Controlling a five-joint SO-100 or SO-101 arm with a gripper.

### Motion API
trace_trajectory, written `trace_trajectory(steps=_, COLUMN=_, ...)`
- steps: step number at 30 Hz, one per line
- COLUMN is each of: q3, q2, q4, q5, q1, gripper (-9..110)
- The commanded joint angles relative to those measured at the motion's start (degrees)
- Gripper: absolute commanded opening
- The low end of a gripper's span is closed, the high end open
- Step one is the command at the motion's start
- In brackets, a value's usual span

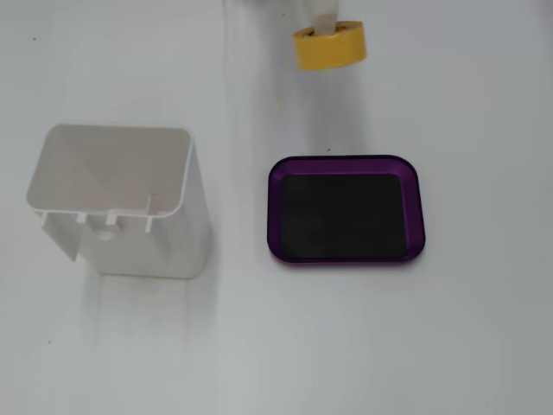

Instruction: Pick up the yellow tape and place it in the box.

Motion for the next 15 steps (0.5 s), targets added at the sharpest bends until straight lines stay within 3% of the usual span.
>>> trace_trajectory(steps=1, q3=-0.5, q2=-3.6, q4=-7.5, q5=0.2, q1=-1.3, gripper=-1)
trace_trajectory(steps=9, q3=-6.4, q2=-27.0, q4=-17.9, q5=1.9, q1=-1.0, gripper=-1)
trace_trajectory(steps=15, q3=-14.4, q2=-40.2, q4=-17.2, q5=3.8, q1=-1.5, gripper=-1)
